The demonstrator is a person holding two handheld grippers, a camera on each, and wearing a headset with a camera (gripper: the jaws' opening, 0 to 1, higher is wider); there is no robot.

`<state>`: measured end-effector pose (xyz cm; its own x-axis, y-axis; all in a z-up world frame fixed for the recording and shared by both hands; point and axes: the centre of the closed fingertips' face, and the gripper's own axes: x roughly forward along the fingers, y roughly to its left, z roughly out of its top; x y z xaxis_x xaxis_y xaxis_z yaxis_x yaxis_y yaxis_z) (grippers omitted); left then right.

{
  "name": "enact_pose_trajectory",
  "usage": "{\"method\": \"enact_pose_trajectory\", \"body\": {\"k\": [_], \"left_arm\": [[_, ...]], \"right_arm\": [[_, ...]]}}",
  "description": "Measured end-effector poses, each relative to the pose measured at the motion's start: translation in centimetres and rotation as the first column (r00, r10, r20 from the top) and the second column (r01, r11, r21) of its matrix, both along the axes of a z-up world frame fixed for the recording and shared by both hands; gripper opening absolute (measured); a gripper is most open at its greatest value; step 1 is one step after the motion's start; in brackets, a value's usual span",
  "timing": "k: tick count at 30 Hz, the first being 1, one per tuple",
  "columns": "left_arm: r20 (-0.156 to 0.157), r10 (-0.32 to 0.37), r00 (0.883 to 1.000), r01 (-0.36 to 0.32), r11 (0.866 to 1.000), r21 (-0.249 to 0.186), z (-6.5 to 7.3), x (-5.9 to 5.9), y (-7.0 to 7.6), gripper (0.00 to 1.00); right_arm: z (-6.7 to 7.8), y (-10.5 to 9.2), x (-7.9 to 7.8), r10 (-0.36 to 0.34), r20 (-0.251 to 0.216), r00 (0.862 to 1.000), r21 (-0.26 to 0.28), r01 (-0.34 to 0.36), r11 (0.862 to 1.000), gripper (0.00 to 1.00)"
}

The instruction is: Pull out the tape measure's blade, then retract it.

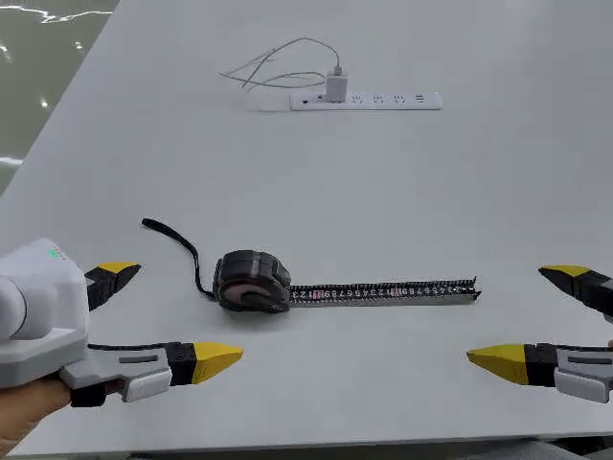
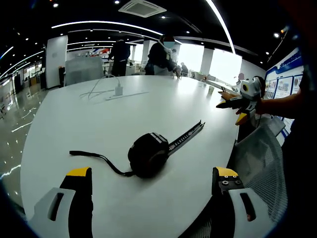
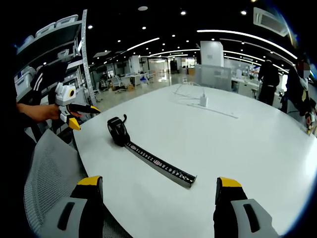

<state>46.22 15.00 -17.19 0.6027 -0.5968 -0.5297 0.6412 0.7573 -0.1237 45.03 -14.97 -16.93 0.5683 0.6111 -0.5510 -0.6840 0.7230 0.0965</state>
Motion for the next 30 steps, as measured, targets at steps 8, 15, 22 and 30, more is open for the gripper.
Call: {"method": "enact_pose_trajectory", "body": {"k": [8, 15, 22, 30], "left_arm": [[0.008, 0.007, 1.000, -0.007, 1.000, -0.003, 0.38, -0.09, 0.12, 0.99], [0.013, 0.002, 1.000, -0.002, 1.000, -0.005, 0.63, -0.25, -0.07, 0.99], [0.029, -0.001, 1.000, 0.002, 1.000, -0.009, 0.97, -0.17, -0.30, 0.99], [0.026, -0.004, 1.000, 0.004, 1.000, -0.006, 0.95, -0.20, -0.30, 0.99]], "right_arm": [[0.46, -0.05, -0.24, -0.009, 0.009, 1.000, 0.008, 0.009, 1.000, 0.98], [0.59, 0.01, -0.45, -0.010, 0.012, 1.000, 0.012, 0.010, 1.000, 0.98], [0.47, -0.13, -0.57, -0.011, 0.011, 1.000, 0.010, 0.011, 1.000, 0.97], [0.58, -0.17, -0.55, -0.011, 0.013, 1.000, 0.011, 0.011, 1.000, 0.97]]}}
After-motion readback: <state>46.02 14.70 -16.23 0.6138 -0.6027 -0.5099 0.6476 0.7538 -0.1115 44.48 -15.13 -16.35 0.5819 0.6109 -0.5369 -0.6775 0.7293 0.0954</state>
